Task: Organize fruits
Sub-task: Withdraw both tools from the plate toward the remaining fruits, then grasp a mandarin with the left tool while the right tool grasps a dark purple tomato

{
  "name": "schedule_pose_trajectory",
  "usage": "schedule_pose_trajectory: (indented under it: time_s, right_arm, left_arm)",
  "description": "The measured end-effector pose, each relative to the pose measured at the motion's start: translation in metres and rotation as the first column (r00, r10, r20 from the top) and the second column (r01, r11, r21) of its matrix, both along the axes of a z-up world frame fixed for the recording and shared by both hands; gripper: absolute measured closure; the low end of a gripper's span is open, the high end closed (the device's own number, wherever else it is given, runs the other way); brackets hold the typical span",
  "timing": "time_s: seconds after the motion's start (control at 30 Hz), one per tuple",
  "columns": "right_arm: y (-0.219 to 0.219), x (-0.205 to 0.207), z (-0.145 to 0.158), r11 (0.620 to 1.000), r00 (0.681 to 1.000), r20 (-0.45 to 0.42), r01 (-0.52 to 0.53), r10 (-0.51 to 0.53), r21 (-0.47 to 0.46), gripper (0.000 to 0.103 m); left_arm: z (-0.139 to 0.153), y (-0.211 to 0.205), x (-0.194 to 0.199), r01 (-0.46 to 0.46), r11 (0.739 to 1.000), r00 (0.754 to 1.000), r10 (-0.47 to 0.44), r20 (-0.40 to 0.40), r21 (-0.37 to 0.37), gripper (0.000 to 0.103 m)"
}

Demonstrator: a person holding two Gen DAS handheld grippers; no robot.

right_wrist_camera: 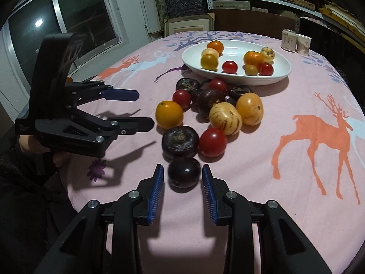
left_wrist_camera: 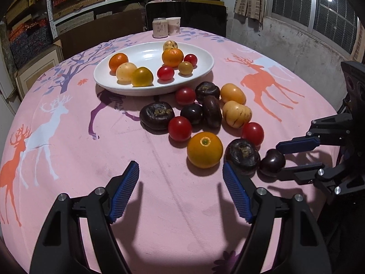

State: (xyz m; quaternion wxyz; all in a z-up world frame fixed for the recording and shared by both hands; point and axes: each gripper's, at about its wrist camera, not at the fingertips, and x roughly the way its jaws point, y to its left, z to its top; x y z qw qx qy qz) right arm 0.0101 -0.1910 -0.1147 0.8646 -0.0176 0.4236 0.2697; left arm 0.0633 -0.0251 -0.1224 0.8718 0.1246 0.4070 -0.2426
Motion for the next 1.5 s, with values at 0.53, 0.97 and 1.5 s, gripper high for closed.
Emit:
schedule_pose_trajectory:
  time_s: [0.53, 0.97, 1.5]
  right_arm:
    - [-0.004, 0.008, -0.012, 0.999, 1.0, -0.005, 0.029, -0.029, 0.039, 0.07]
    - [-0.022, -0.004, -0.005, 0.994, 0.998, 0.019, 0.066, -0.068, 0.082, 0.071]
    - [-0.03, -0.004, -0.005, 0.991, 0.997, 0.018, 0.071, -0.074, 0.115, 0.071]
  left_arm:
    - [-0.002, -0.001, 0.004, -0.015, 1.0, 1.0, 0.015, -0.011, -0.007, 0.029]
    - [0.002, -0.014, 0.017, -0.069, 0.996, 0.998, 0.068, -0.015, -0.051, 0.03]
    - [-0.017, -0.027, 0.031, -0.108, 0.994, 0.99, 0.106, -0.088, -0.019, 0.061]
